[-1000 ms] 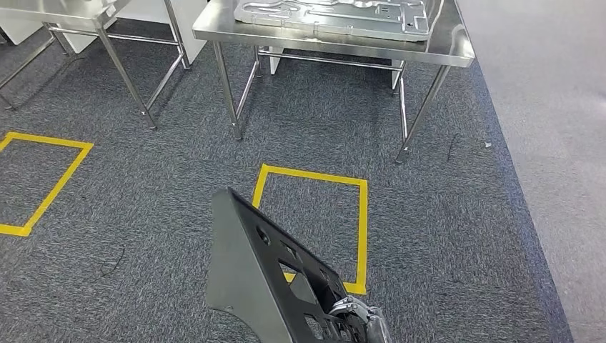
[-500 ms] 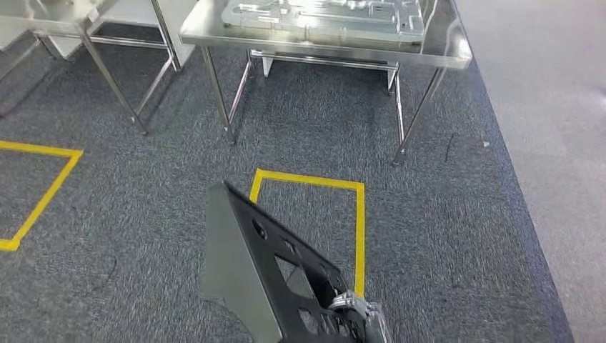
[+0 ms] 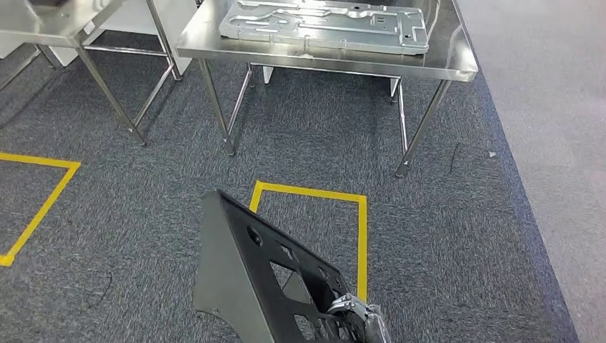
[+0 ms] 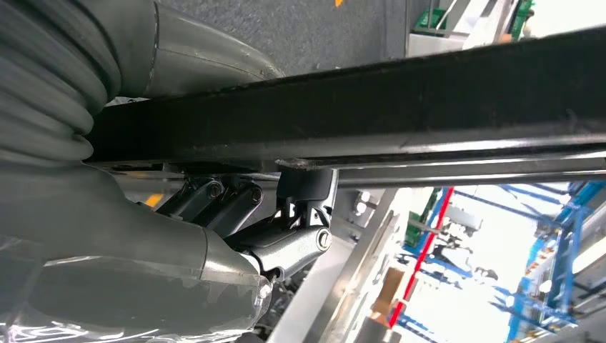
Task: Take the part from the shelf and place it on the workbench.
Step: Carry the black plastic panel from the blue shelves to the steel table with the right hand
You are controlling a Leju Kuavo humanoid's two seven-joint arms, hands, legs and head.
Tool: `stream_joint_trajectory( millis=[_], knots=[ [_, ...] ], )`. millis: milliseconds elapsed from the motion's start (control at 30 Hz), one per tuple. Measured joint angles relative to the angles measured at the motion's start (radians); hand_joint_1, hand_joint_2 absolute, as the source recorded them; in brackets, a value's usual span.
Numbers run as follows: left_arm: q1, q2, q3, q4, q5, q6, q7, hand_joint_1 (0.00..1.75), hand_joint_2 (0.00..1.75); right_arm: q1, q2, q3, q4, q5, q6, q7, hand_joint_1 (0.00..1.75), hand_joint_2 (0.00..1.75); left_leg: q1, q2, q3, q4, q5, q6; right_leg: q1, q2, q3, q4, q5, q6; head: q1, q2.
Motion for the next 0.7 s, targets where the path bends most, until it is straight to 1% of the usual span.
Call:
stream_joint_trajectory(
  millis=[33,67,100,133,167,200,233,267,300,367,400,433,467,500,533,567,600,633,667,700],
  knots=[
    [-0.001,0.000,0.000,0.000,0.000,0.000,0.000,0.00,0.00,0.000,0.000,0.001,0.000,0.000,0.000,0.000,1.75,1.75,0.000,0.001,0.004,0.018,0.004,-0.004,-0.002,0.001,0.016,-0.008,-0.003,-0.007,0.000,0.000],
    [-0.003,0.000,0.000,0.001,0.000,-0.001,-0.001,0.00,0.00,-0.001,0.000,0.002,0.000,0.000,-0.001,0.000,1.75,1.75,0.001,0.001,-0.009,0.052,0.005,-0.007,-0.003,0.001,0.034,-0.014,-0.008,-0.014,0.000,0.000],
    [-0.004,0.001,0.000,0.001,-0.001,-0.002,-0.002,0.00,0.00,-0.003,0.000,0.003,0.000,0.000,-0.002,0.000,1.75,1.75,0.002,0.000,-0.036,0.105,-0.003,-0.008,-0.003,0.001,0.049,-0.018,-0.015,-0.020,0.000,0.000],
    [-0.005,0.001,0.000,0.002,-0.001,-0.003,-0.003,0.00,0.00,-0.004,0.000,0.003,0.000,0.000,-0.004,0.000,1.75,1.75,0.003,0.000,-0.074,0.167,-0.021,-0.009,-0.001,0.001,0.061,-0.020,-0.024,-0.025,0.000,0.000],
    [-0.004,0.001,0.000,0.002,-0.003,-0.004,-0.004,0.00,0.00,-0.004,0.000,0.003,0.000,0.000,-0.007,0.001,1.75,1.75,0.003,0.000,-0.117,0.223,-0.051,-0.010,0.001,0.002,0.070,-0.020,-0.034,-0.029,0.000,0.000],
    [-0.001,0.002,0.000,0.002,-0.004,-0.006,-0.006,0.00,0.00,-0.004,0.000,0.003,0.000,0.000,-0.010,0.002,1.75,1.75,0.003,0.000,-0.155,0.261,-0.082,-0.011,0.003,0.005,0.081,-0.020,-0.045,-0.031,0.000,0.000],
    [0.001,0.002,0.000,0.002,-0.006,-0.008,-0.008,0.00,0.00,-0.003,0.000,0.003,0.000,0.000,-0.013,0.004,1.75,1.75,0.002,0.000,-0.182,0.271,-0.103,-0.012,0.005,0.008,0.094,-0.020,-0.056,-0.031,0.000,0.000],
    [0.004,0.002,0.000,0.002,-0.007,-0.010,-0.011,0.00,0.00,-0.003,0.000,0.003,0.000,0.000,-0.016,0.006,1.75,1.75,0.002,0.000,-0.197,0.254,-0.103,-0.011,0.007,0.010,0.109,-0.020,-0.068,-0.032,0.000,0.000],
    [0.006,0.002,0.000,0.002,-0.008,-0.012,-0.013,0.00,0.00,-0.003,0.000,0.003,0.000,0.000,-0.018,0.007,1.75,1.75,0.000,0.000,-0.201,0.211,-0.074,-0.008,0.009,0.012,0.127,-0.020,-0.082,-0.031,0.000,0.000],
    [0.010,0.004,0.000,0.002,-0.009,-0.014,-0.014,0.00,0.00,-0.003,0.000,0.003,0.002,0.000,-0.018,0.008,1.75,1.75,-0.007,-0.001,-0.199,0.107,0.042,0.006,0.011,0.013,0.154,-0.020,-0.107,-0.028,0.000,0.000],
    [0.011,0.005,0.000,0.002,-0.009,-0.014,-0.015,0.00,0.00,-0.003,0.000,0.003,0.003,0.001,-0.018,0.009,1.75,1.75,-0.012,-0.001,-0.197,0.073,0.087,0.013,0.012,0.015,0.161,-0.020,-0.117,-0.024,0.000,0.000],
    [0.013,0.006,0.000,0.002,-0.009,-0.015,-0.016,0.00,0.00,-0.003,0.000,0.004,0.004,0.001,-0.019,0.011,1.75,1.75,-0.016,-0.002,-0.197,0.055,0.113,0.020,0.011,0.016,0.167,-0.021,-0.123,-0.018,-0.001,0.000],
    [0.012,0.007,0.000,0.002,-0.010,-0.015,-0.018,0.00,0.00,-0.003,0.000,0.003,0.006,0.002,-0.021,0.014,1.75,1.75,-0.019,-0.002,-0.193,0.050,0.112,0.026,0.010,0.016,0.171,-0.021,-0.123,-0.011,-0.001,0.000],
    [0.012,0.007,0.000,0.003,-0.013,-0.016,-0.021,0.00,0.00,-0.002,0.000,0.003,0.006,0.003,-0.025,0.020,1.75,1.75,-0.018,-0.003,-0.182,0.039,0.109,0.031,0.011,0.016,0.173,-0.018,-0.119,-0.004,-0.001,0.000],
    [0.011,0.006,0.000,0.003,-0.015,-0.016,-0.025,0.00,0.00,-0.002,0.001,0.003,0.006,0.006,-0.032,0.030,1.75,1.75,-0.016,-0.004,-0.169,0.027,0.109,0.036,0.010,0.014,0.171,-0.004,-0.112,0.002,-0.001,0.000],
    [0.011,0.005,0.000,0.003,-0.018,-0.017,-0.029,0.00,0.00,-0.002,0.001,0.001,0.006,0.010,-0.040,0.041,1.75,1.75,-0.012,-0.005,-0.152,0.013,0.106,0.042,0.010,0.012,0.158,0.025,-0.106,0.009,-0.001,0.000],
    [0.011,0.004,0.000,0.003,-0.021,-0.017,-0.031,0.00,0.00,-0.002,0.002,-0.003,0.006,0.014,-0.049,0.055,1.75,1.75,-0.008,-0.006,-0.135,0.000,0.104,0.046,0.008,0.011,0.132,0.070,-0.108,0.015,-0.001,0.000],
    [0.011,0.004,0.000,0.003,-0.023,-0.018,-0.031,0.00,0.00,-0.002,0.004,-0.010,0.006,0.018,-0.057,0.071,1.75,1.75,-0.007,-0.006,-0.121,-0.010,0.099,0.049,0.004,0.009,0.095,0.124,-0.121,0.021,-0.001,0.000],
    [0.011,0.003,0.000,0.003,-0.025,-0.018,-0.031,0.00,0.00,0.000,0.008,-0.020,0.006,0.023,-0.065,0.086,1.75,1.75,-0.005,-0.006,-0.108,-0.015,0.092,0.050,-0.001,0.009,0.051,0.177,-0.144,0.026,-0.001,0.000],
    [0.012,0.002,0.000,0.003,-0.027,-0.018,-0.032,0.00,0.00,0.003,0.012,-0.034,0.006,0.027,-0.070,0.100,1.75,1.75,-0.003,-0.007,-0.095,-0.017,0.083,0.048,-0.007,0.008,0.010,0.217,-0.171,0.031,-0.001,0.000]
  ],
)
